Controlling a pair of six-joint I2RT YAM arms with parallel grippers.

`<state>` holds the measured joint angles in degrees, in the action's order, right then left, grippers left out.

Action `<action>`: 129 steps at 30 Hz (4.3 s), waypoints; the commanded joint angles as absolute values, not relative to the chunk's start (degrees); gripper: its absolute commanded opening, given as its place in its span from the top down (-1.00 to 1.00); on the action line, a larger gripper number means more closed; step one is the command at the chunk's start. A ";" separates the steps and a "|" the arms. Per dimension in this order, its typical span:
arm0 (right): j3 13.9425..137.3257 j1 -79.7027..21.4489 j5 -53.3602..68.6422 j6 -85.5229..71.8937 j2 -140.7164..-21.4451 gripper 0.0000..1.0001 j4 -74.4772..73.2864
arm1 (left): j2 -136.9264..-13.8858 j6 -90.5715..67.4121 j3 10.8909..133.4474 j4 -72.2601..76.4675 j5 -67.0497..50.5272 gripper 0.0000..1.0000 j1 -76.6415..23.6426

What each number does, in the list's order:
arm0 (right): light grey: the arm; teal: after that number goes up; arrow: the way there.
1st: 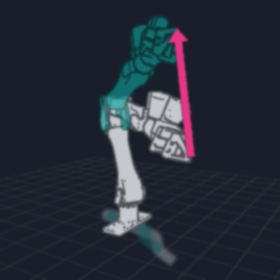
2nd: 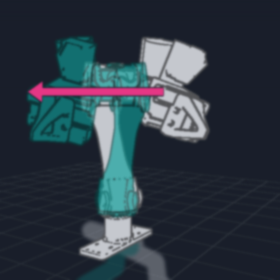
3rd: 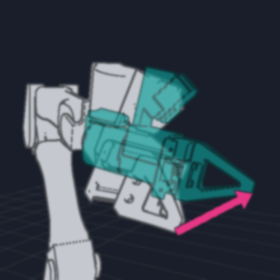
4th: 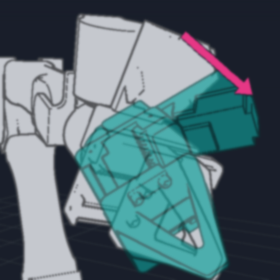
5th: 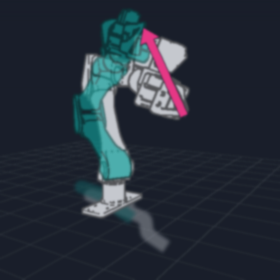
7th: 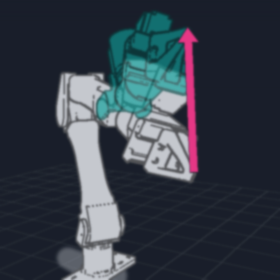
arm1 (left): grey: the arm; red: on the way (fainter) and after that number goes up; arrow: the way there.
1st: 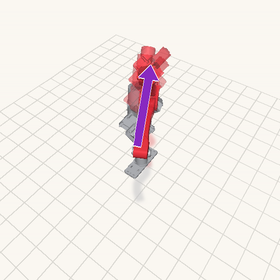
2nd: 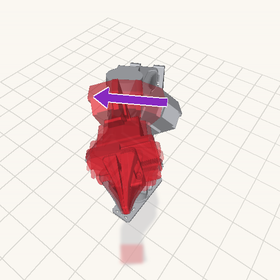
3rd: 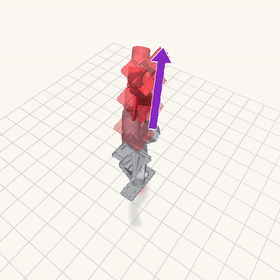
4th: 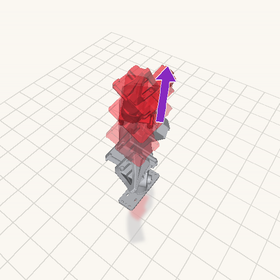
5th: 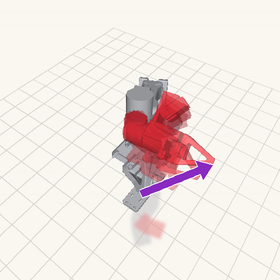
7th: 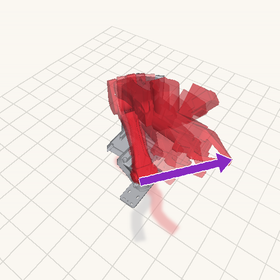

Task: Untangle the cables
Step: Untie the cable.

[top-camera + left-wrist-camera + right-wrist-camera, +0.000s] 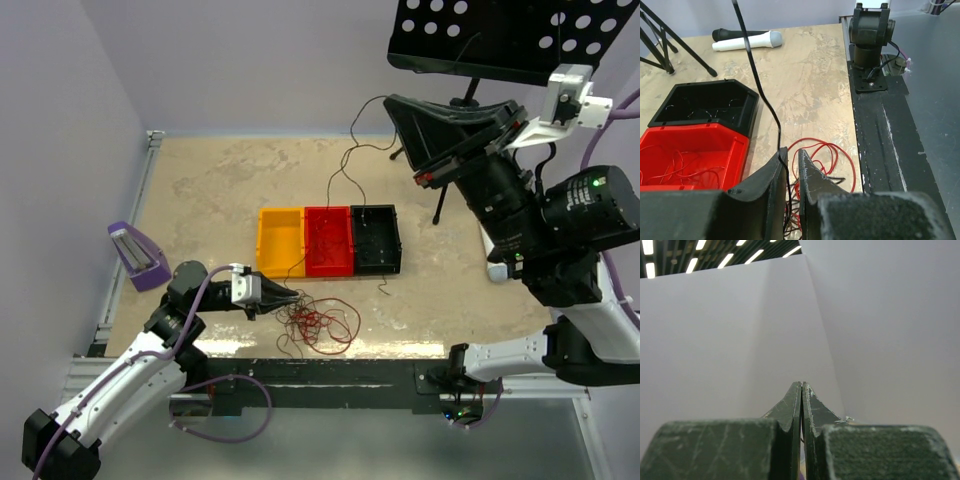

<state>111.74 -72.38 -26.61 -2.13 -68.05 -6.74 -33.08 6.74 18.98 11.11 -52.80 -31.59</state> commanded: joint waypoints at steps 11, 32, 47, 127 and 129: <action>116.46 -72.60 -46.57 14.32 -64.16 1.00 5.43 | -32.87 8.35 18.72 12.13 -53.79 0.57 -31.82; 126.82 -72.60 -38.85 10.20 -71.89 1.00 -2.28 | -33.22 1.59 18.90 20.12 -52.56 -0.20 -31.73; 130.25 -72.60 -32.26 8.09 -75.06 1.00 -0.79 | -33.58 -10.72 18.54 31.47 -51.24 -0.80 -31.99; 135.00 -72.60 -9.93 -3.43 -82.97 1.00 10.63 | -44.91 -7.38 10.64 45.00 -44.03 -1.00 -46.93; 135.09 -72.60 -9.41 -3.78 -83.23 1.00 10.98 | -45.26 -6.86 10.28 45.35 -44.21 -1.00 -47.72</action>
<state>133.99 -72.38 -11.14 -2.66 -83.24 8.36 -44.80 -6.87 8.93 41.08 -42.37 -46.30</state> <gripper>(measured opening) 0.011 0.997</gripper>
